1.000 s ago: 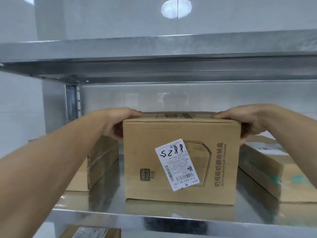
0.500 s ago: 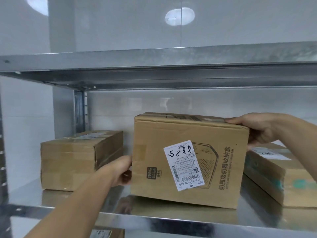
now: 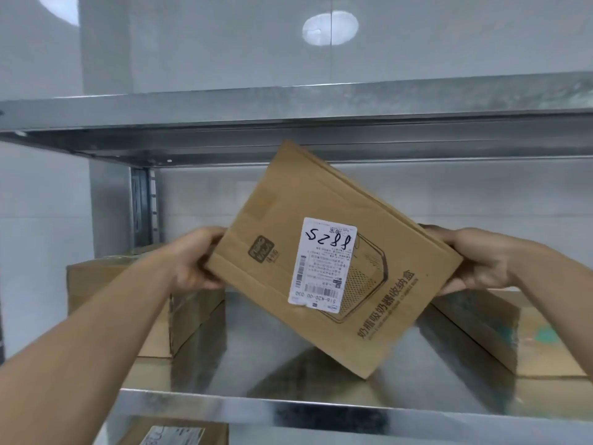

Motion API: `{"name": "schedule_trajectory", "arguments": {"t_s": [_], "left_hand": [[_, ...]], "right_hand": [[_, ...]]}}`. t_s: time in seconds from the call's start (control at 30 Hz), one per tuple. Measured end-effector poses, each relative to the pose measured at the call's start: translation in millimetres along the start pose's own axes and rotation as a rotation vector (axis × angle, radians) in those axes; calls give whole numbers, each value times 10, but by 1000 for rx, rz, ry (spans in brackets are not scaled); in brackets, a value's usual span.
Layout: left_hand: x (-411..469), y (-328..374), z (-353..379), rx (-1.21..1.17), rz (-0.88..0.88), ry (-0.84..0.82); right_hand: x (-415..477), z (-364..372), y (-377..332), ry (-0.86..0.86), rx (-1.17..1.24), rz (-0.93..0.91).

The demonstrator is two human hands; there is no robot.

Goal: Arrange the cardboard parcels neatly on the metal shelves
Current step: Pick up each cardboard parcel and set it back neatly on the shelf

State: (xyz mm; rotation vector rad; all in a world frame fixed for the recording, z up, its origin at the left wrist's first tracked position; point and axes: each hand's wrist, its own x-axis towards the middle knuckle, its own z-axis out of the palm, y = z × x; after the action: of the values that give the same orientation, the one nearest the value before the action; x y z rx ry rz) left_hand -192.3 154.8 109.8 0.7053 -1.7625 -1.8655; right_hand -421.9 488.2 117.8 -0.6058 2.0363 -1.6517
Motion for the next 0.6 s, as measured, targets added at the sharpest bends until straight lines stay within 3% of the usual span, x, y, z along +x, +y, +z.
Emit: {"name": "schedule_trajectory", "arguments": {"t_s": [0.4, 0.6], "left_hand": [[-76, 575, 53, 243, 58, 139], [-158, 916, 277, 286, 183, 167]], "right_hand": [[16, 219, 407, -80, 270, -27], [101, 428, 730, -121, 32, 108]]}}
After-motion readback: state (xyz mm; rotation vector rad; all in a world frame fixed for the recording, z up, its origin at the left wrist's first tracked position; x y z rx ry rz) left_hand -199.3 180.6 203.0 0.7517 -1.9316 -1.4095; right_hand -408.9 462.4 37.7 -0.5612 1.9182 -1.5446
